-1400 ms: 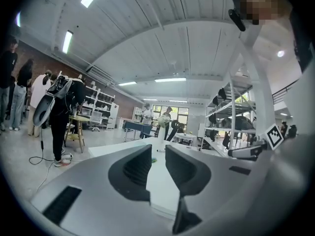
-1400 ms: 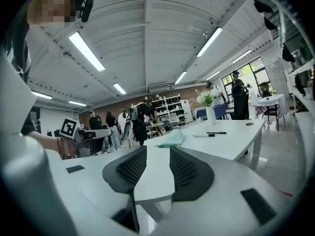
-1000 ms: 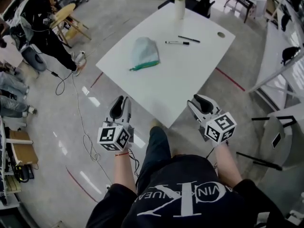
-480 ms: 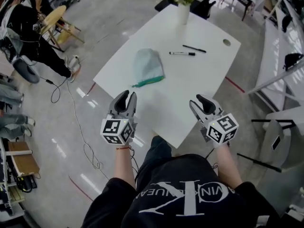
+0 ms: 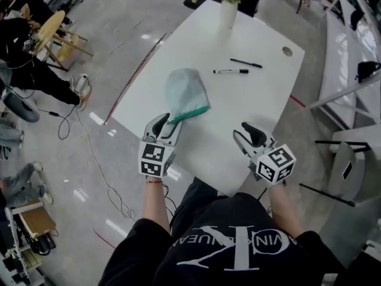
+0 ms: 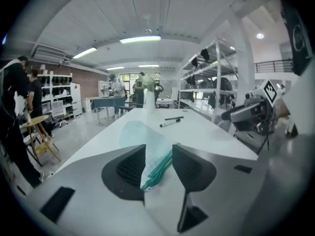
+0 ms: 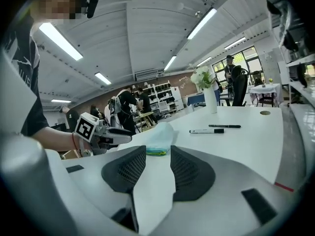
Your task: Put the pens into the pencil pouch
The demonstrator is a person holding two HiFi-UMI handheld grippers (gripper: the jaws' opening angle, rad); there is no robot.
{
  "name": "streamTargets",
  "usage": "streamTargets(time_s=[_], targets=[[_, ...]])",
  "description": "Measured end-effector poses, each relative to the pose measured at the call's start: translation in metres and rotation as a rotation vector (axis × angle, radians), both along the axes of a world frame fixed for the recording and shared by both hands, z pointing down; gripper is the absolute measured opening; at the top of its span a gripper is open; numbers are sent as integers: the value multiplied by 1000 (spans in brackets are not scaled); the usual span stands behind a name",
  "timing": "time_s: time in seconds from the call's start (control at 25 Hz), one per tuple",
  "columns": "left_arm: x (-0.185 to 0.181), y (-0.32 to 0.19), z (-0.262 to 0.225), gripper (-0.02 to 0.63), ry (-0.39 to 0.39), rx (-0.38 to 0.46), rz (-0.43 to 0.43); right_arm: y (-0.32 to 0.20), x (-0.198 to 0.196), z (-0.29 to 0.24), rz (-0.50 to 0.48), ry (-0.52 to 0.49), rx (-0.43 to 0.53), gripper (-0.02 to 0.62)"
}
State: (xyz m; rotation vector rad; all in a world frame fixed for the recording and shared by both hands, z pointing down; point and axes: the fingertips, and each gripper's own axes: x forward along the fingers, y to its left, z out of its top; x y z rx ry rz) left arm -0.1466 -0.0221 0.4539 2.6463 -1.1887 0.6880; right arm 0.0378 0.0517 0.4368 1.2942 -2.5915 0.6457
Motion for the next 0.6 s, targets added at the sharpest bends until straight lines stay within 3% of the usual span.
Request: streamTargets(time_s=[0.2, 0.4, 0.48, 0.6], targets=[[13, -17, 39, 215, -281, -25, 169, -12, -4, 10, 42, 17, -42, 166], [18, -24, 68, 222, -491, -66, 369, -20, -10, 15, 58, 42, -58, 166], [19, -25, 74, 207, -538, -76, 427, -21, -12, 18, 60, 45, -66, 166], [20, -24, 75, 133, -487, -95, 422, -19, -13, 24, 49, 44, -88, 166]])
